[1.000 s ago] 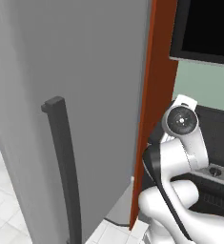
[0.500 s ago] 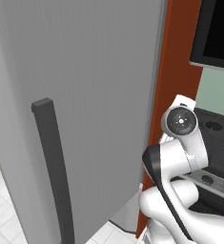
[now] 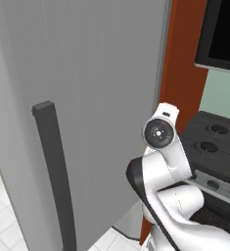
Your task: Place the steak on the counter behind the older steak on the same shelf of the fridge to maintain FIFO order. Close the fridge door when finished.
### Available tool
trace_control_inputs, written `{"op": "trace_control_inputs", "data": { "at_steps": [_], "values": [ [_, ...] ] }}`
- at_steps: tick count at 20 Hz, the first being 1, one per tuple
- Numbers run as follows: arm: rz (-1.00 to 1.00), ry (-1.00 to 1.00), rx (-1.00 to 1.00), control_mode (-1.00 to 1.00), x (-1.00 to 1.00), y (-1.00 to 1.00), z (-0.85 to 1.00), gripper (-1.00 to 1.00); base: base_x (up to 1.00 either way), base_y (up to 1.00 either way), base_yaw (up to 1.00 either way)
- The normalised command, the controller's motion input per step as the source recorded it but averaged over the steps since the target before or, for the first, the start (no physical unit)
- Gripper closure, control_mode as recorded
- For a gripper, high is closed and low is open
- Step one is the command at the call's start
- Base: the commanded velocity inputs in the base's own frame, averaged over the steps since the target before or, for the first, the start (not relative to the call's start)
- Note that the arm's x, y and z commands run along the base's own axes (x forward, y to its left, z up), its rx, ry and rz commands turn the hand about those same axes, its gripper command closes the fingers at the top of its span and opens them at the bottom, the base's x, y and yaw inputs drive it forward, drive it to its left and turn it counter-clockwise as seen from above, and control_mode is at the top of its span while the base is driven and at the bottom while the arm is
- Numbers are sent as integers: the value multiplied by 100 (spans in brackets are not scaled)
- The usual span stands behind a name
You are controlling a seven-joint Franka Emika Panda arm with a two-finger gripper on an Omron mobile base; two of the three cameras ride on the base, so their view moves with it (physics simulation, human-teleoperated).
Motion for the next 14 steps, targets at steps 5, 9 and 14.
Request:
{"op": "trace_control_inputs", "data": {
  "at_steps": [5,9,14],
  "values": [
    [3,0,0,-100,23,82,0,-100,0,0,0],
    [9,0,0,-100,50,40,0,-100,0,0,0],
    [8,0,0,-100,71,14,-1,-100,0,0,0]
  ]
}}
